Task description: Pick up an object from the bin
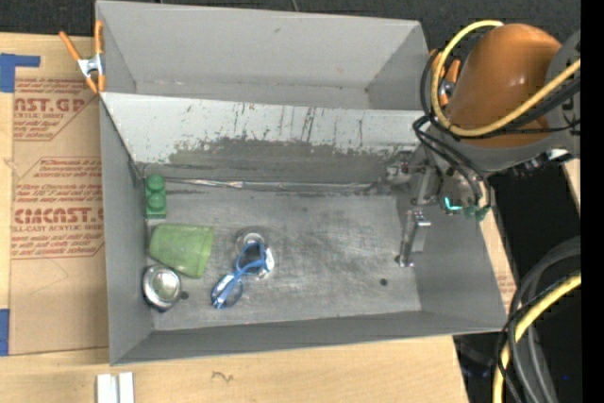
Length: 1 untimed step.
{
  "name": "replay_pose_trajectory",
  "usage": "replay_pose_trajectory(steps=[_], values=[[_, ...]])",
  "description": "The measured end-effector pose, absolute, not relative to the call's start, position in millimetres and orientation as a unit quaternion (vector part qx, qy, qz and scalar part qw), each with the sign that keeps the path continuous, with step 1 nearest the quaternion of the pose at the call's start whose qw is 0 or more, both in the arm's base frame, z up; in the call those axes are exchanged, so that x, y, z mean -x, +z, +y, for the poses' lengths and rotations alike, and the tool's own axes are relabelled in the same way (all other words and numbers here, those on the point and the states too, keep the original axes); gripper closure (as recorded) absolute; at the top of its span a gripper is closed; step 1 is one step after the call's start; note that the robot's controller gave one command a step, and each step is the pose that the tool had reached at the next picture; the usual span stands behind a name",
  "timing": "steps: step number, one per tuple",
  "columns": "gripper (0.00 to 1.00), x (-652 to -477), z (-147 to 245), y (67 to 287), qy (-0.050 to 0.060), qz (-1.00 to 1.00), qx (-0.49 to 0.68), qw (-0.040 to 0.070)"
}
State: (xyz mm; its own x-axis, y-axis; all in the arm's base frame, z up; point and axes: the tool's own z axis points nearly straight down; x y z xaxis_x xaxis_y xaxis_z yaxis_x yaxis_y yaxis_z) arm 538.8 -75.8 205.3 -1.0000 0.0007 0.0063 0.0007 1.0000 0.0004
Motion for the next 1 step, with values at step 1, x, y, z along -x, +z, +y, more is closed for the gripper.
replay_pose_trajectory(steps=[1], values=[[0.00, -568.1, -13.8, 123.5, -0.002, -1.000, -0.026, 0.002]])
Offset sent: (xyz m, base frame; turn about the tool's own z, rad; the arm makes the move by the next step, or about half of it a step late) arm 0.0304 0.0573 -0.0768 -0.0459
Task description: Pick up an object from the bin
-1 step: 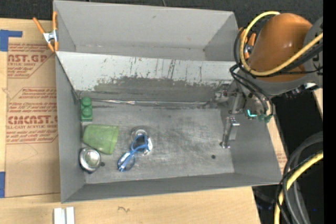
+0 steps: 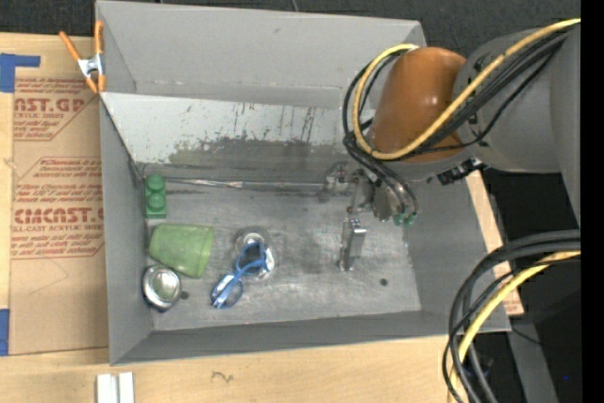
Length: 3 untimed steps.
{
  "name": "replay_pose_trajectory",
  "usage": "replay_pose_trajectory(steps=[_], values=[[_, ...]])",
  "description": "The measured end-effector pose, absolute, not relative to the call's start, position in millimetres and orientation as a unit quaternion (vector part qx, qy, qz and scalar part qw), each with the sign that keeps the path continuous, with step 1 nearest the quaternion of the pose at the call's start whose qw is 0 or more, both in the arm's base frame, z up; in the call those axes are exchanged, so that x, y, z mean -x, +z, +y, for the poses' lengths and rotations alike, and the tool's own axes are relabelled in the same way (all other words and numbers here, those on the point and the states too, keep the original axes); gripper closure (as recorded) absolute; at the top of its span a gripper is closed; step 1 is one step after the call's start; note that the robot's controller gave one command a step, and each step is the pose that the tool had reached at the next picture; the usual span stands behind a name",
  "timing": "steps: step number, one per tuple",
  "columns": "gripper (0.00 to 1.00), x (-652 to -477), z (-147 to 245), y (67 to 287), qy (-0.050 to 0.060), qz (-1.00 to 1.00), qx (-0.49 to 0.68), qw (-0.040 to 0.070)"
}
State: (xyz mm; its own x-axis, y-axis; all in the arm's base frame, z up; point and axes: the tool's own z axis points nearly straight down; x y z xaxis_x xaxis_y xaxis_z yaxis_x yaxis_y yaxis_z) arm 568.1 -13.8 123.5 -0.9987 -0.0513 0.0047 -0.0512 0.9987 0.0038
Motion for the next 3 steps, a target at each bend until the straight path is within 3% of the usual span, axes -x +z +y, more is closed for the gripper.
replay_pose_trajectory(steps=[1, 2, 3], values=[[0.00, -554.7, 52, 69, -0.001, -0.999, -0.036, -0.003], [0.00, -539.3, 90, 72, 0.000, -0.996, -0.087, -0.004], [0.00, -517.3, 129, 72, -0.001, -0.999, -0.048, -0.004]])
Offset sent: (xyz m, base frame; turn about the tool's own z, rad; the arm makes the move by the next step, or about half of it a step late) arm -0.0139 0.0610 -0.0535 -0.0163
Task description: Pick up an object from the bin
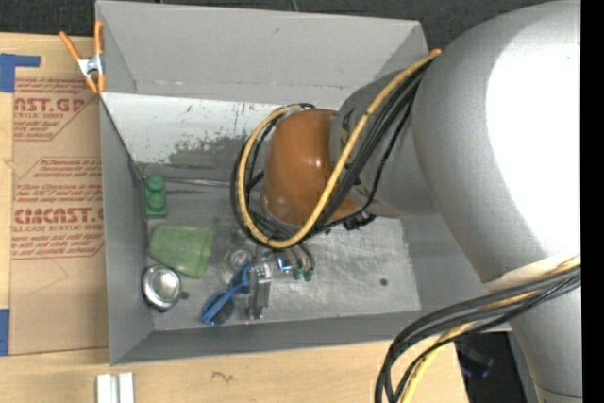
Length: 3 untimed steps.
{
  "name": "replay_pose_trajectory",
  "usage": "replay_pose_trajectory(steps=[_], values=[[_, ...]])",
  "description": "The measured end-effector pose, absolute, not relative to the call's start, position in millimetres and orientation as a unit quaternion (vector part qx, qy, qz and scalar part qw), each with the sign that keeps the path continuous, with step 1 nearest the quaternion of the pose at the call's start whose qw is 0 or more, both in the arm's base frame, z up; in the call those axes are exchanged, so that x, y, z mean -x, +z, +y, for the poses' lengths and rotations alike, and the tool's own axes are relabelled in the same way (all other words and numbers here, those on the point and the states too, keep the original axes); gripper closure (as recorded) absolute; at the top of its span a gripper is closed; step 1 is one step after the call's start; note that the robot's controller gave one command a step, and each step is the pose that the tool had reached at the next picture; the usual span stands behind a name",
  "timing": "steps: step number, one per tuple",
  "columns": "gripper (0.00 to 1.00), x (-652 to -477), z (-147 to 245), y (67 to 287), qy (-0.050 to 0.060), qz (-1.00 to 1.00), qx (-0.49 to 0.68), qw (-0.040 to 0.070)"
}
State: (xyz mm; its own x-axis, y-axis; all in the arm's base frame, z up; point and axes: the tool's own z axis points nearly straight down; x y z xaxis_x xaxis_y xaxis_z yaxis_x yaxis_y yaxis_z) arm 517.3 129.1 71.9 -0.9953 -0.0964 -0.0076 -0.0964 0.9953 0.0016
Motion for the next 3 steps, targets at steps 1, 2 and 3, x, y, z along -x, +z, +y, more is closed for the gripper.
replay_pose_trajectory(steps=[1, 2, 3], values=[[1.00, -519.6, 128, 73, 0.001, 0.999, 0.048, 0.007], [1.00, -564.2, 87, 136, -0.001, 0.995, 0.100, 0.005], [1.00, -575.5, 141, 73, 0.001, 0.999, 0.051, 0.001]])
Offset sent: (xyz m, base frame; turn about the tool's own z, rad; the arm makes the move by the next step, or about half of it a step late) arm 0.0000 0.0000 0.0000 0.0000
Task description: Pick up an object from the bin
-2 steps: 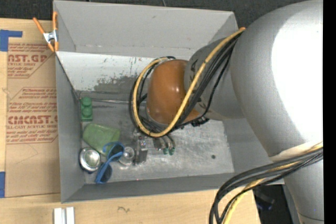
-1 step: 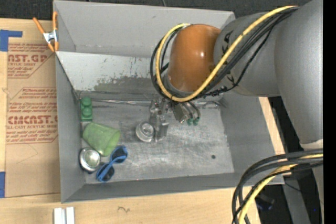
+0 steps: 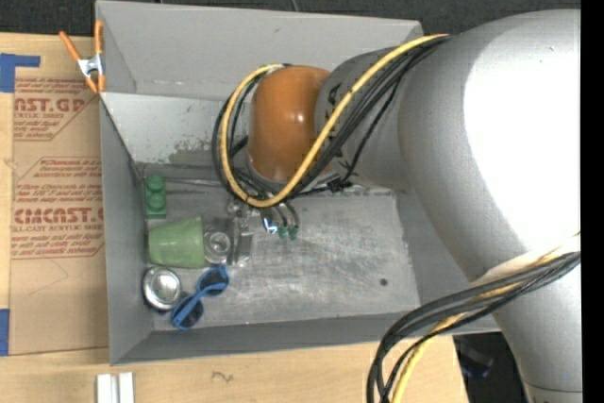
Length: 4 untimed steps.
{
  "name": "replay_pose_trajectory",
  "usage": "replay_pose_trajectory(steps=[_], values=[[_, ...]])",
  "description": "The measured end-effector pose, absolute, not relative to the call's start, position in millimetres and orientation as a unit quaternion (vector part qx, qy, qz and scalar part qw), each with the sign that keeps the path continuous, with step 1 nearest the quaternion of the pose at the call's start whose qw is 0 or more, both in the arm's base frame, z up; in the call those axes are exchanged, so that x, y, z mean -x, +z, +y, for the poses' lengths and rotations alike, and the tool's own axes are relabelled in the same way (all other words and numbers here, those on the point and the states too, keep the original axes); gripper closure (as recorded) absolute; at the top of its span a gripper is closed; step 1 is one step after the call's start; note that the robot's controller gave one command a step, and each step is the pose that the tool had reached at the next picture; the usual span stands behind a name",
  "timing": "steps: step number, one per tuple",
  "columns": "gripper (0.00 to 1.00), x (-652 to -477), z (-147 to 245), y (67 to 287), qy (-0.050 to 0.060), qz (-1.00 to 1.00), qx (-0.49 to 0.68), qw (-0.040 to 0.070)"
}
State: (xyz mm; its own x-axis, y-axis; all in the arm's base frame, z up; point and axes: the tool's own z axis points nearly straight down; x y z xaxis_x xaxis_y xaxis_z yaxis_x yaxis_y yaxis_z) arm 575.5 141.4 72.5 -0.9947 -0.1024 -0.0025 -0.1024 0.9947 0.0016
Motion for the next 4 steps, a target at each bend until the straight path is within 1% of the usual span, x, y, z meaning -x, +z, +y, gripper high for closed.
replay_pose_trajectory(steps=[1, 2, 3, 4], values=[[1.00, -501.0, 136, 225, 0.000, 0.935, 0.354, 0.003], [1.00, -497.0, 158, 143, 0.001, 0.969, 0.246, -0.002], [1.00, -521.9, 93, 291, -0.001, 0.945, 0.326, 0.005], [1.00, -520.3, 95, 287, 0.000, 0.945, 0.328, 0.002]])
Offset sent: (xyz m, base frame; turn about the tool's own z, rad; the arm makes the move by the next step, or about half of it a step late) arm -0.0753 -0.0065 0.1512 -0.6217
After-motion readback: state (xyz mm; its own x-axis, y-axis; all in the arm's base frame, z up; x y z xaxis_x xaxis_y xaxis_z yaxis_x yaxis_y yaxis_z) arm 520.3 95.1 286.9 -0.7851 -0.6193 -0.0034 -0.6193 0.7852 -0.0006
